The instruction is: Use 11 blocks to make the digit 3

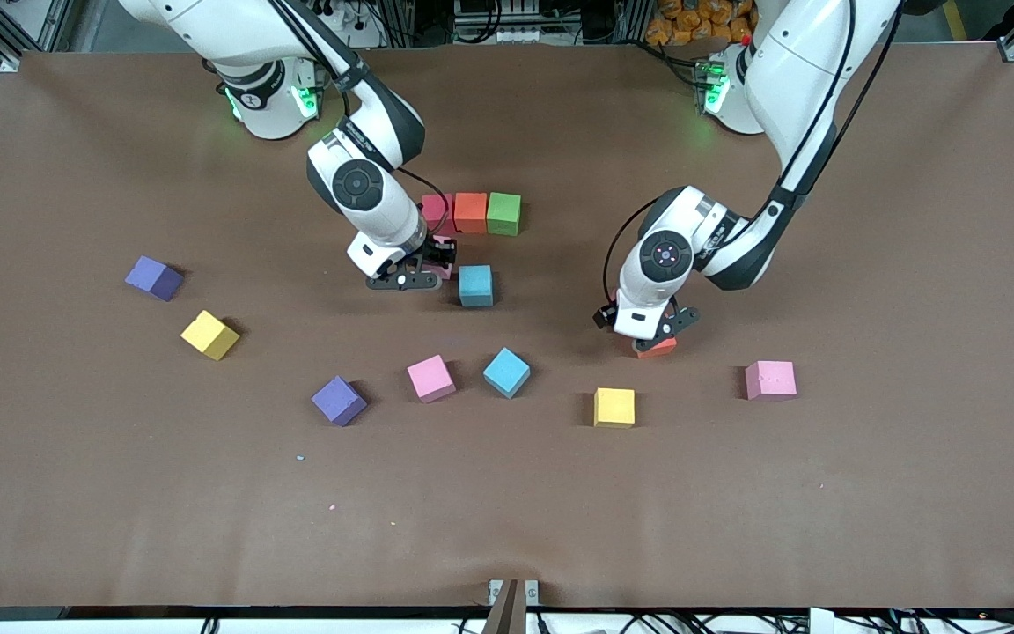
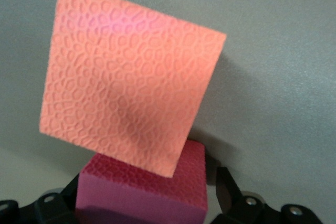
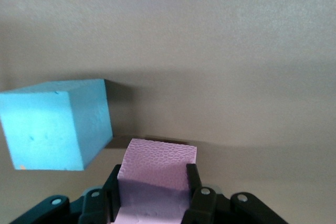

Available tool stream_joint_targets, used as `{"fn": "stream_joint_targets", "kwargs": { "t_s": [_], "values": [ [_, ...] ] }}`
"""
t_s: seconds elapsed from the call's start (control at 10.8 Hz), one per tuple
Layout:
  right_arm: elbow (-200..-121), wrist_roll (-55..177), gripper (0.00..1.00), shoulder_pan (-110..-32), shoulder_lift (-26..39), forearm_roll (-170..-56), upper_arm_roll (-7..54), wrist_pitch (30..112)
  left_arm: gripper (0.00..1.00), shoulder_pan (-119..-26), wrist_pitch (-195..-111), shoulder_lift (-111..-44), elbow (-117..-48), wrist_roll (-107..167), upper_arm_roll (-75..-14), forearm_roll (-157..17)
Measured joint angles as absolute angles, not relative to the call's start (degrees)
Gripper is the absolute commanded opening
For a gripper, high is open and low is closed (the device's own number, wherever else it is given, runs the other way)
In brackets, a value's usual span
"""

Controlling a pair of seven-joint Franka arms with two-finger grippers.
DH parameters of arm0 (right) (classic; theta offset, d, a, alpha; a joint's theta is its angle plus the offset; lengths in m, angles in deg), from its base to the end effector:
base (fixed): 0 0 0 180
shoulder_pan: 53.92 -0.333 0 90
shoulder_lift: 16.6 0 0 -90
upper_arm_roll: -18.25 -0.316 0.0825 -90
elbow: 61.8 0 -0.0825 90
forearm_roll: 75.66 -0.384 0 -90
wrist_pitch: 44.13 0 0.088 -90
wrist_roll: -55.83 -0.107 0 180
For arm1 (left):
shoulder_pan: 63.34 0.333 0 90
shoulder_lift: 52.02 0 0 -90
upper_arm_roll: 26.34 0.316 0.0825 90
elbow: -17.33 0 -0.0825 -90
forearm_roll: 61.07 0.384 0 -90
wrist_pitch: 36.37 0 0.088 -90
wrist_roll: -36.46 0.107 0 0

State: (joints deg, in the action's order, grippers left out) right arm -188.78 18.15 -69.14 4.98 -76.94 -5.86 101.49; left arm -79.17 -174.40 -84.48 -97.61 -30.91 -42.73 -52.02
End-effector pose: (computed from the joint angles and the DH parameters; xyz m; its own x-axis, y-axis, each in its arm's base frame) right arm 0.4238 0.3506 0.2184 0.9930 -0.0078 -0.1180 -0.0213 -0.9933 -0.1139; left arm 0.4987 -0.3130 0.1691 0.8598 0.4990 -0.1086 0.4906 -0.8661 -0.0957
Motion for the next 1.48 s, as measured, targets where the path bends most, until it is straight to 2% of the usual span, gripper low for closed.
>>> {"fn": "stream_joint_targets", "kwargs": {
  "t_s": [1.48],
  "values": [
    [-191.52,17.99,0.31,-69.39,4.97,-76.66,-6.82,104.20,1.00,-79.26,-174.55,-85.40,-97.00,-30.93,-42.77,-51.86]
  ]
}}
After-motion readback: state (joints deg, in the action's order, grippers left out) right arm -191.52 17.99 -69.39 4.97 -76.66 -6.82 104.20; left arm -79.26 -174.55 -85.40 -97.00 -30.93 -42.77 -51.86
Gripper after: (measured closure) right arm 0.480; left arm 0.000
